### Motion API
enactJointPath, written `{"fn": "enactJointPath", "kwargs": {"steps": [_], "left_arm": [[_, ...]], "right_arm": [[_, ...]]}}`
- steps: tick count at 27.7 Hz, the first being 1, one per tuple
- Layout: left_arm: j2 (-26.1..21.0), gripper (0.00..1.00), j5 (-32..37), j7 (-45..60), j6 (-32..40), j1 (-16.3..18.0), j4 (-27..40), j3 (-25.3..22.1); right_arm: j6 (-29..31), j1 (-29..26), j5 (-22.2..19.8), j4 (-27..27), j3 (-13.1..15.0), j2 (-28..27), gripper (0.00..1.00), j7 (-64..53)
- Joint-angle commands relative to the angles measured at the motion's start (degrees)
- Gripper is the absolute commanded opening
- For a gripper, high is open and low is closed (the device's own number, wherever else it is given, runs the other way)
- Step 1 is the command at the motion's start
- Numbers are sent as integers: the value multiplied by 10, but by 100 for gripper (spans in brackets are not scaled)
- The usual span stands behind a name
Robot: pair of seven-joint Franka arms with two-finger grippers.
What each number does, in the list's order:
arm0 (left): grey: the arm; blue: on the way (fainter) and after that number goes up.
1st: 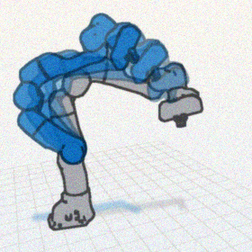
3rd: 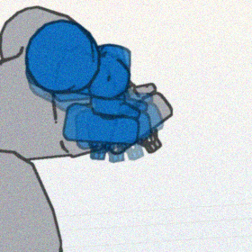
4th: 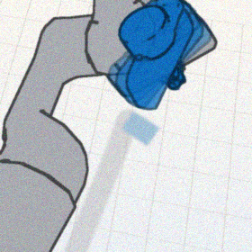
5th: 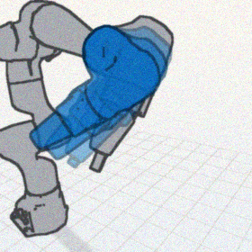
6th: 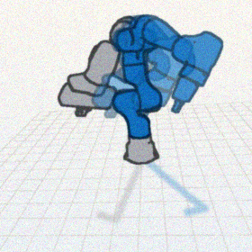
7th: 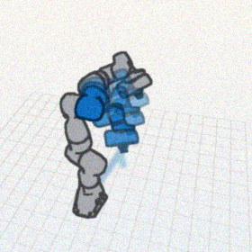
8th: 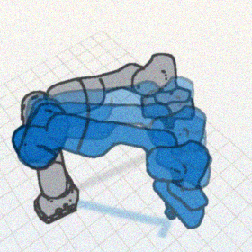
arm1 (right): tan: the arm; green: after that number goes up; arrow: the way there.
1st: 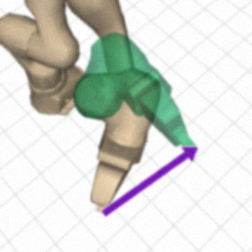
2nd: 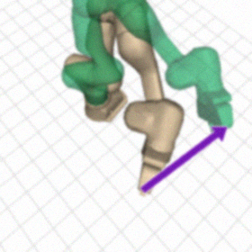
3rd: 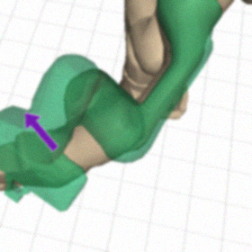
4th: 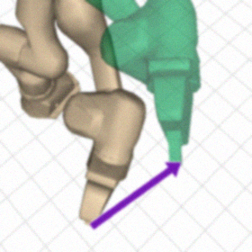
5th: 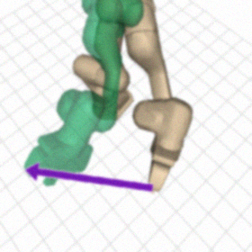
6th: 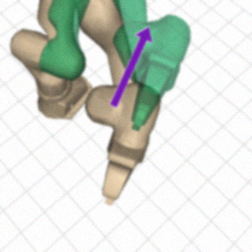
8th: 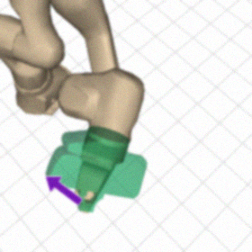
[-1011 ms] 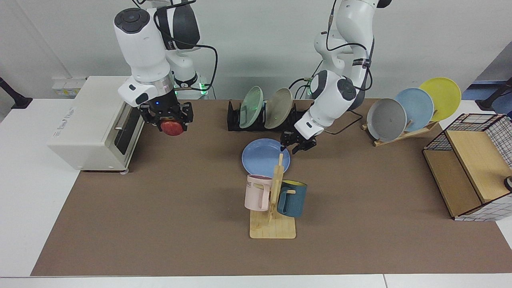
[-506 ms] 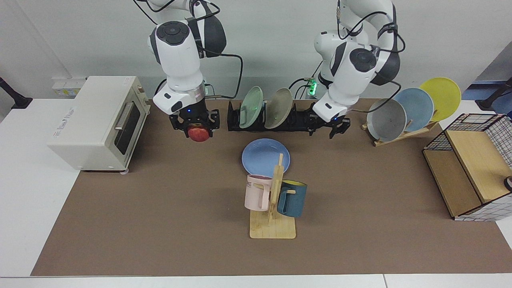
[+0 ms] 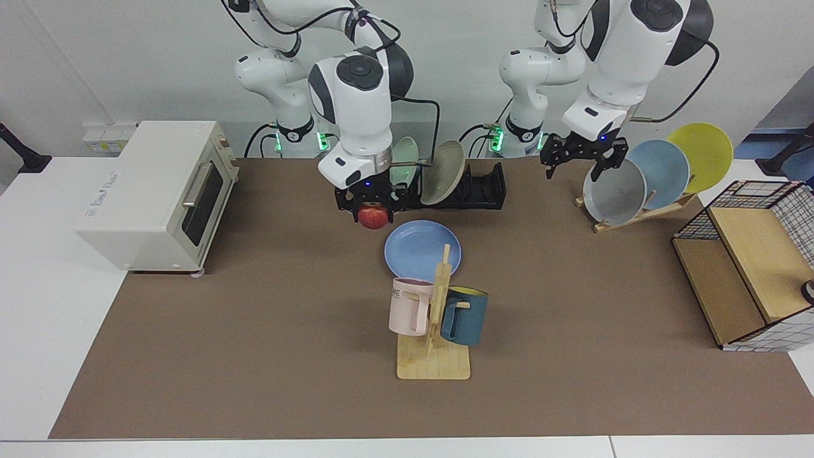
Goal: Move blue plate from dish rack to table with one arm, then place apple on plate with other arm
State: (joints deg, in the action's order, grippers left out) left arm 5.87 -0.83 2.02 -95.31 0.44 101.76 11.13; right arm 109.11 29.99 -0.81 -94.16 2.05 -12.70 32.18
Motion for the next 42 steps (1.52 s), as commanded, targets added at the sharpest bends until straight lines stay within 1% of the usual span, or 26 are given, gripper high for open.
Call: {"fn": "enactJointPath", "kwargs": {"steps": [1, 5, 8, 10, 14, 20, 24, 27, 30, 33, 34, 35, 36, 37, 38, 42], "left_arm": [[-9, 99, 14, -25, 46, -8, -63, -13], [-25, 99, 14, -25, 46, -4, -77, -13], [-47, 99, 14, -25, 50, -3, -110, -12], [-60, 99, 13, -25, 65, -2, -132, -12], [-88, 99, 12, -25, 93, -1, -176, -10], [-77, 100, 13, -26, 94, -1, -164, -12], [-70, 100, 14, -28, 96, -1, -156, -13], [-59, 100, 17, -28, 89, 0, -137, -13], [-52, 100, 25, -29, 89, -1, -126, -12], [-51, 100, 24, -29, 89, -1, -126, -12], [-51, 100, 24, -28, 90, -1, -126, -12], [-51, 100, 24, -28, 90, -1, -126, -12], [-51, 100, 25, -28, 90, -1, -126, -12], [-51, 100, 25, -29, 90, -1, -126, -12], [-51, 100, 25, -29, 89, 0, -126, -12], [-51, 100, 36, -30, 89, -1, -126, -12]], "right_arm": [[42, 22, 8, -1, 4, -27, 0, 56], [79, 45, 8, 0, 4, -56, 0, 88], [116, 68, 9, 2, 4, -93, 0, 122], [137, 74, 9, 2, 4, -107, 0, 133], [147, 82, 8, 1, 3, -121, 0, 143], [147, 83, 9, 0, 3, -145, 0, 143], [148, 85, 22, -1, 3, -152, 0, 143], [149, 84, 23, -1, 3, -160, 0, 141], [151, 84, 24, -1, 3, -162, 4, 141], [164, 84, 26, -13, 3, -162, 8, 143], [167, 83, 26, -16, 3, -162, 14, 143], [167, 82, 28, -16, 3, -162, 26, 143], [167, 82, 34, -16, 3, -162, 49, 143], [163, 81, 41, -16, 4, -162, 86, 143], [160, 80, 42, -15, 4, -161, 100, 143], [146, 83, 44, -9, 6, -153, 100, 143]]}}
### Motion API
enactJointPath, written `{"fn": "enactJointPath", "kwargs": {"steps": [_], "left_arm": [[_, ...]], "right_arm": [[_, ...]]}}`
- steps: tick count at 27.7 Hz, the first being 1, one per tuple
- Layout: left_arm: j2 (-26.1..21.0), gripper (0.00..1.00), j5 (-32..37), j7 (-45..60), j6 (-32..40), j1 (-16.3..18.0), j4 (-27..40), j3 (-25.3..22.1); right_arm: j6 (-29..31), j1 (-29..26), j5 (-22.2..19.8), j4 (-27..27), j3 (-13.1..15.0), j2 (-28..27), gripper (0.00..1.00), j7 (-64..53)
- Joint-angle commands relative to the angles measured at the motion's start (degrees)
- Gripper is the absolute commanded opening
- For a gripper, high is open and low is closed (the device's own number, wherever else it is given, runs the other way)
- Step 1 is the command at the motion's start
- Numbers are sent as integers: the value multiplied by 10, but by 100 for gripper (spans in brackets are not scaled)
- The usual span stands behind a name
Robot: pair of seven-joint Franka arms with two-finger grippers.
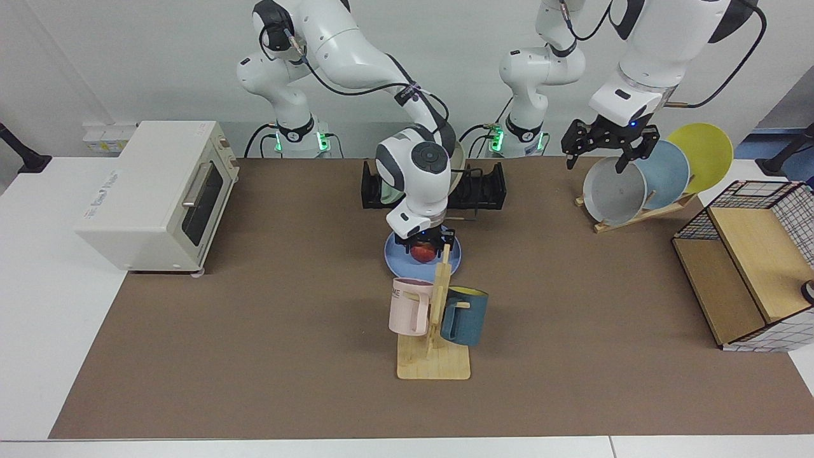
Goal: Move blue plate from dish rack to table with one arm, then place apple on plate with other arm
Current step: 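Lower the apple onto the blue plate with the right gripper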
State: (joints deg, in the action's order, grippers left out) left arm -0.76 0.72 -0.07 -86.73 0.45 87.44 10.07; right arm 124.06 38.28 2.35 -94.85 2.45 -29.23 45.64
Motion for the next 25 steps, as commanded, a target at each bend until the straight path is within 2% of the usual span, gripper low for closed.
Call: {"fn": "enactJointPath", "kwargs": {"steps": [1, 7, 13, 20, 25], "left_arm": [[15, 100, 21, -9, 3, -1, 18, -1], [15, 100, 21, -8, 4, -1, 18, -1], [15, 100, 15, -7, 5, 0, 15, -1], [15, 100, 13, -3, 5, 0, 13, -3], [15, 100, 13, -2, 5, 0, 13, -3]], "right_arm": [[-10, -1, 12, 1, 2, 15, 100, 9], [-59, -5, 13, 34, 6, 38, 100, 8], [-63, -42, 7, 34, 9, 87, 100, -14], [-72, -112, 4, 7, 9, 139, 100, -143], [-103, -168, 2, 5, 10, 160, 100, -279]]}}
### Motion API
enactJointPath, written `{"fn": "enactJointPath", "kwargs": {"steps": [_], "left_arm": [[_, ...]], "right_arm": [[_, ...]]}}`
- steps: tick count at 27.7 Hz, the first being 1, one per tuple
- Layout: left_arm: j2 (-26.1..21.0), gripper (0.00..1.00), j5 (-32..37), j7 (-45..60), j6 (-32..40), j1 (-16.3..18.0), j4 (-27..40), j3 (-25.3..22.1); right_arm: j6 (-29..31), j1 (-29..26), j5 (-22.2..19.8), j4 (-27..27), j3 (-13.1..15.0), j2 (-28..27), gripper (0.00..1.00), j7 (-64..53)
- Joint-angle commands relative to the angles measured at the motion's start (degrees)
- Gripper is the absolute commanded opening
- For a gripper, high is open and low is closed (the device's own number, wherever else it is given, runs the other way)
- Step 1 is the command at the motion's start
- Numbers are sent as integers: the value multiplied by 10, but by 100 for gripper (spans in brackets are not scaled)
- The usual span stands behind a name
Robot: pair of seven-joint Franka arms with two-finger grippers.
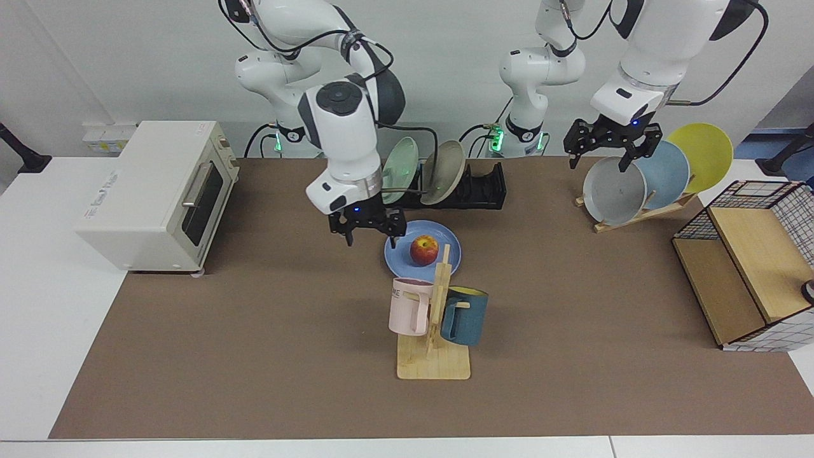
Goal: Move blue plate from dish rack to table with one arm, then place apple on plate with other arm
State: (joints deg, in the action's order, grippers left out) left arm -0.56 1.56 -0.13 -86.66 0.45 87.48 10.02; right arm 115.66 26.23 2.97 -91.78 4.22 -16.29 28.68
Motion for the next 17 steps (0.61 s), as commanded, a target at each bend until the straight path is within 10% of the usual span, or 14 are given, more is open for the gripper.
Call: {"fn": "enactJointPath", "kwargs": {"steps": [1, 17], "left_arm": [[14, 100, 5, -1, 4, 0, 13, -3], [14, 100, -7, -2, -10, 0, 16, -2]], "right_arm": [[-24, -60, -5, -26, -8, 34, 100, -132], [-43, -214, -39, -57, -8, 86, 100, -394]]}}
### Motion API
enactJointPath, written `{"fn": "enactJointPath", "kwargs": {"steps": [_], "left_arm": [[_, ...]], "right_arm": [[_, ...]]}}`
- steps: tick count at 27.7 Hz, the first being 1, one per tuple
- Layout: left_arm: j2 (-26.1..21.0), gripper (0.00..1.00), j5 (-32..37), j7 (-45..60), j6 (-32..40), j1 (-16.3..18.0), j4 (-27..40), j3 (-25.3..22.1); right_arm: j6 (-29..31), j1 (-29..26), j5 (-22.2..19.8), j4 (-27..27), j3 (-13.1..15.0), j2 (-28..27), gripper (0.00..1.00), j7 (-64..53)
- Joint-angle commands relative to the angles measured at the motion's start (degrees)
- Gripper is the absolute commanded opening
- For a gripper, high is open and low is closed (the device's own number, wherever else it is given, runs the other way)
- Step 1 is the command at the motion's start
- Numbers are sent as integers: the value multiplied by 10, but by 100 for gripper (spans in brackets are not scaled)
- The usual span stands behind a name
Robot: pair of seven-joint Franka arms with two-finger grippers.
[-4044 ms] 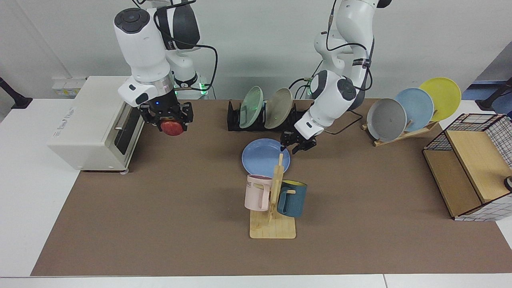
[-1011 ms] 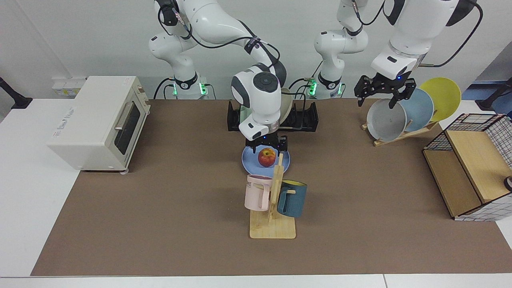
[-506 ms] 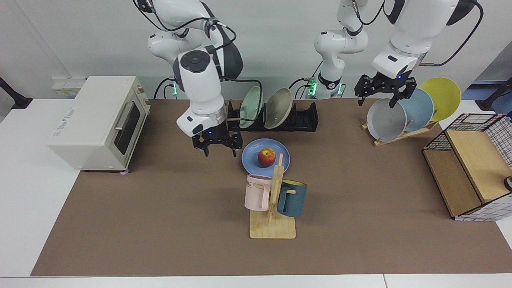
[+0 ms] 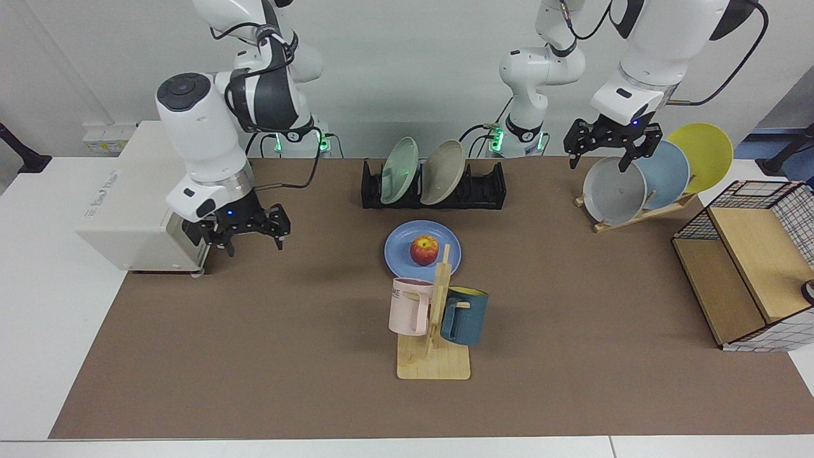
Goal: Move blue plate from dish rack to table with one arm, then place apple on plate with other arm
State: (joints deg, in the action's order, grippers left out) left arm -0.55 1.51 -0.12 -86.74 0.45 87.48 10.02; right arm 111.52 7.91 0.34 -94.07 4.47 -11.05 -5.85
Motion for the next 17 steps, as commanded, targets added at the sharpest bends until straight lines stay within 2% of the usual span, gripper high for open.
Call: {"fn": "enactJointPath", "kwargs": {"steps": [1, 10, 17], "left_arm": [[13, 100, -7, -2, -9, 0, 15, -2], [13, 100, -8, -4, -10, 0, 16, -3], [13, 100, -8, -5, -11, 2, 16, -3]], "right_arm": [[-2, -36, -13, -34, -10, 36, 100, -58], [-36, -62, -15, -34, -10, 69, 100, -84], [-46, -63, -14, -61, -11, 112, 100, -51]]}}
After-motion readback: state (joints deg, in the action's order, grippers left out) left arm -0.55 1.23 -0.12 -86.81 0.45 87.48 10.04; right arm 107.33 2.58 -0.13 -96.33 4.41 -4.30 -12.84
